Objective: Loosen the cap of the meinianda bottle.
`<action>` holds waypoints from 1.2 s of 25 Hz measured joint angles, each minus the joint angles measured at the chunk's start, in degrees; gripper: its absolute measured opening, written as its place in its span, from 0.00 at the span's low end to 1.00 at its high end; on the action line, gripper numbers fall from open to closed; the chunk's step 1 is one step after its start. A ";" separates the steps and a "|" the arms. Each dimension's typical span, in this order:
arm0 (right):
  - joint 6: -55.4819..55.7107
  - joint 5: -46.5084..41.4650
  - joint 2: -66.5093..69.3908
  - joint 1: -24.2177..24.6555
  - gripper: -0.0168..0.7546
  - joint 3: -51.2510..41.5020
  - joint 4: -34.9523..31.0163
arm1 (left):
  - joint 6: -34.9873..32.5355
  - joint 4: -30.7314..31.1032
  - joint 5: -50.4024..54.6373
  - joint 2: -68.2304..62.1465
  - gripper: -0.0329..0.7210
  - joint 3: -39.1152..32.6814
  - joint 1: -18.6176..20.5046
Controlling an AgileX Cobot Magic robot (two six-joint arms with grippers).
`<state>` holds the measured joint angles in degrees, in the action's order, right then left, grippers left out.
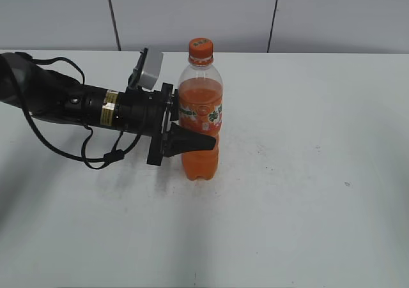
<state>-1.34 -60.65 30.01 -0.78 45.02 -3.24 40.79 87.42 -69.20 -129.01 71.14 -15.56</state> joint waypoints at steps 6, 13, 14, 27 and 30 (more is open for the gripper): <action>-5.28 1.00 16.61 0.00 0.73 9.16 -0.48 | 0.00 -0.05 -0.05 0.00 0.61 0.00 0.00; -3.72 -4.50 35.88 0.00 0.73 22.19 -0.88 | 0.02 -0.25 -0.05 0.00 0.61 0.00 0.00; -3.63 -5.77 38.91 0.00 0.73 24.06 -0.93 | 0.02 -0.31 -0.05 0.00 0.61 0.00 0.00; 10.30 -8.75 56.64 -3.53 0.73 44.59 -6.12 | 0.02 -0.75 0.11 0.00 0.61 0.00 0.00; 14.73 -8.77 59.31 -9.39 0.73 46.93 -6.31 | 0.02 -0.75 0.11 0.00 0.61 0.00 0.00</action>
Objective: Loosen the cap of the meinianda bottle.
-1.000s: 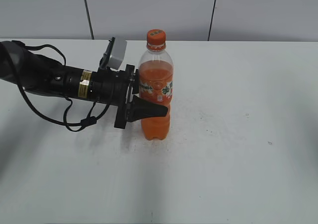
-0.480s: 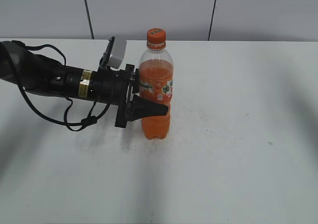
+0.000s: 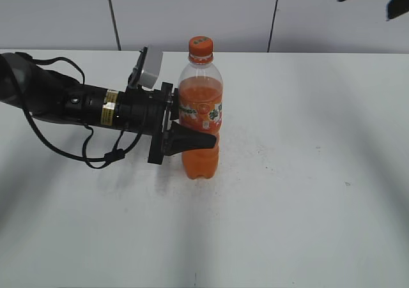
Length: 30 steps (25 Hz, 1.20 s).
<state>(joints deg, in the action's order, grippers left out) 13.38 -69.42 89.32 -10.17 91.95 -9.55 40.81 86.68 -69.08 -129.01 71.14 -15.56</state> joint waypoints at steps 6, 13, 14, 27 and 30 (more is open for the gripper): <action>8.37 -0.15 6.47 -12.00 0.73 5.57 1.56 | 0.00 0.00 0.00 0.00 0.61 0.00 0.00; 13.25 -0.19 13.43 -20.30 0.73 14.02 2.42 | 0.00 -0.05 0.00 0.00 0.61 0.00 0.00; 13.80 -0.19 14.44 -21.01 0.73 15.29 2.49 | 0.00 -0.05 0.00 0.00 0.61 0.00 0.00; 16.11 -0.29 21.68 -27.78 0.73 20.85 4.78 | 0.00 -0.05 0.00 0.00 0.61 0.00 0.00; 16.43 -0.34 22.01 -28.33 0.73 20.85 5.24 | 0.00 -0.05 0.00 0.00 0.61 0.00 0.00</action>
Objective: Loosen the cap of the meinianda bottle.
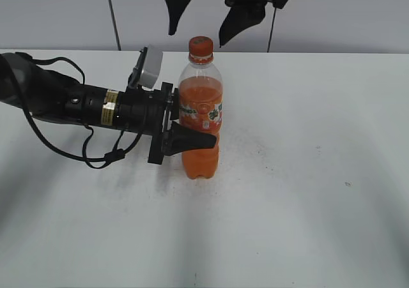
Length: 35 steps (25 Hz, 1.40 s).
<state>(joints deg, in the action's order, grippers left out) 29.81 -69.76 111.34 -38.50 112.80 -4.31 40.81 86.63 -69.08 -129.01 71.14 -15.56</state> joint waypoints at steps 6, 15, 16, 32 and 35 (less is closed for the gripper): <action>0.06 0.00 1.80 -1.06 0.68 0.03 0.05 | 0.00 0.00 0.00 0.00 0.61 0.00 0.00; 0.06 -0.07 1.83 -1.20 0.67 0.03 0.44 | 0.04 -0.06 0.00 0.00 0.62 0.00 0.00; 0.06 -0.07 1.83 -1.20 0.67 0.03 0.47 | 0.04 -0.11 0.00 0.00 0.62 0.00 0.00; -1.74 -0.45 1.83 -1.20 0.53 0.03 1.36 | 0.04 -0.41 0.16 0.00 0.61 0.00 0.00; -2.21 -0.47 1.90 -1.20 0.53 0.03 1.42 | 0.04 -0.42 0.16 0.00 0.61 0.00 0.00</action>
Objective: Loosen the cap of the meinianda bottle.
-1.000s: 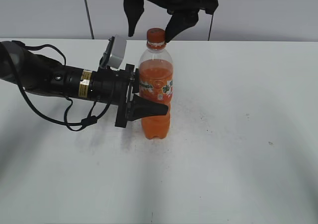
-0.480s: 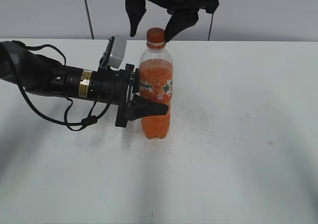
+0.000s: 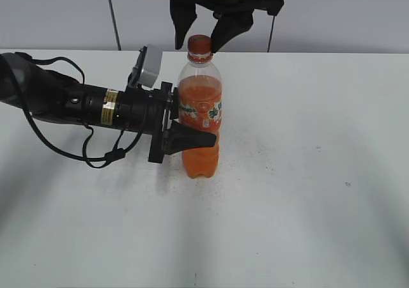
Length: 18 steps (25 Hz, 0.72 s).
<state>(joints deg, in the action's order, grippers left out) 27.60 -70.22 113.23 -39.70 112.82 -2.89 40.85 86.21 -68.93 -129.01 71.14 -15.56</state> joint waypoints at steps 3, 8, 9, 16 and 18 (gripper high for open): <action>-0.16 0.00 0.03 0.00 0.51 0.00 0.07 | 0.07 -0.05 0.00 0.00 0.61 0.00 0.00; -0.42 -0.19 0.07 0.00 0.38 0.00 0.55 | 0.07 -0.33 0.00 0.00 0.61 0.00 0.00; -0.53 -0.19 0.07 0.00 0.37 0.00 0.55 | 0.07 -0.35 0.00 0.00 0.61 0.00 0.00; -8.04 -0.19 0.10 0.00 0.37 0.00 0.45 | 0.07 -0.41 0.05 0.00 0.61 0.00 0.05; -13.45 -0.12 0.14 0.00 0.37 0.00 0.39 | 0.07 -0.46 0.05 0.00 0.61 0.00 0.05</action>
<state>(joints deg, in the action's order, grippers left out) 14.15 -70.34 113.38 -39.70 112.82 -2.49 40.92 85.74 -68.87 -129.01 71.14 -15.51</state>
